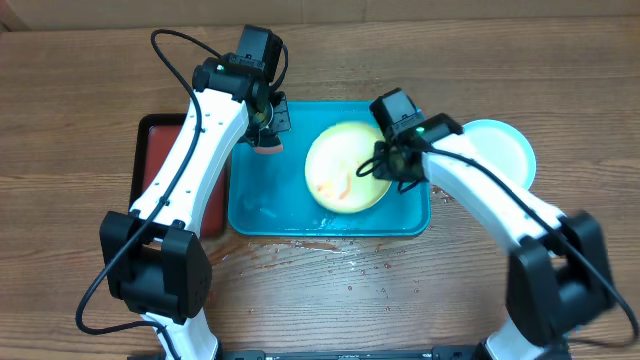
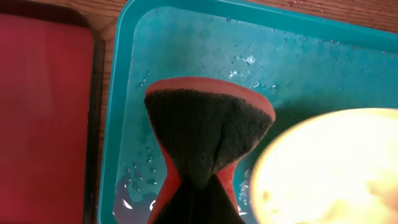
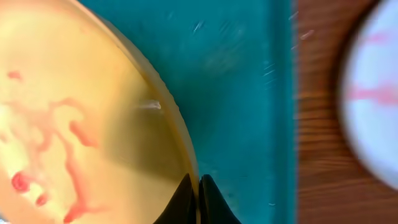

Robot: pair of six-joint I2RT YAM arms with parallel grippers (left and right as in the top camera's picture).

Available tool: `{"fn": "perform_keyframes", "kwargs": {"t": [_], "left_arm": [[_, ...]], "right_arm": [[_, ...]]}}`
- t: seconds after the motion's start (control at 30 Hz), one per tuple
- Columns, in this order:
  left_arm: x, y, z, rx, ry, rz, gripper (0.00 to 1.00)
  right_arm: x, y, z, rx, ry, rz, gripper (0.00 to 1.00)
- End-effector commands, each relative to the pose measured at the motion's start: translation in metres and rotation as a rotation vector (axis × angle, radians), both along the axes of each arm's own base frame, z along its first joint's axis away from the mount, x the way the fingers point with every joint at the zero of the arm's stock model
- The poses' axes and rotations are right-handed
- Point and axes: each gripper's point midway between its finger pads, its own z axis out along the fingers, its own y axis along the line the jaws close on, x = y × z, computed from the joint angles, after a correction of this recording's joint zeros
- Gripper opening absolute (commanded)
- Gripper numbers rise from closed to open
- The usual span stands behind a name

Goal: Clean dirty plates on tray and stack at the side
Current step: 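Lift the yellow plate by its rim with the right gripper, tilting it up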

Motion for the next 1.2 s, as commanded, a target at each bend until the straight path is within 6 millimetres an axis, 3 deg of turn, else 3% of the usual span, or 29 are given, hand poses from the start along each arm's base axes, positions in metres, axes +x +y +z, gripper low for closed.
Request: {"fn": "perform_keyframes", "kwargs": {"t": [0.0,0.23,0.53,0.73,1.17], "left_arm": [[-0.001,0.0,-0.002,0.006,-0.001,-0.004,0.04],[-0.001,0.0,-0.002,0.006,-0.003,-0.004,0.04],[-0.001,0.0,-0.002,0.006,-0.003,-0.004,0.04],[-0.001,0.0,-0.002,0.006,-0.002,-0.004,0.04],[-0.001,0.0,-0.002,0.003,-0.001,-0.005,0.04]], "right_arm": [[0.015,-0.034,0.067,-0.205,-0.25,-0.084,0.04],[0.004,-0.048,0.126,-0.531,-0.48,-0.092,0.04],[-0.019,-0.025,0.177,-0.817,-0.706,-0.029,0.04],[-0.03,-0.008,0.195,-0.908,-0.778,0.031,0.04],[-0.033,-0.012,0.212,-0.982,-0.841,-0.005,0.04]]}}
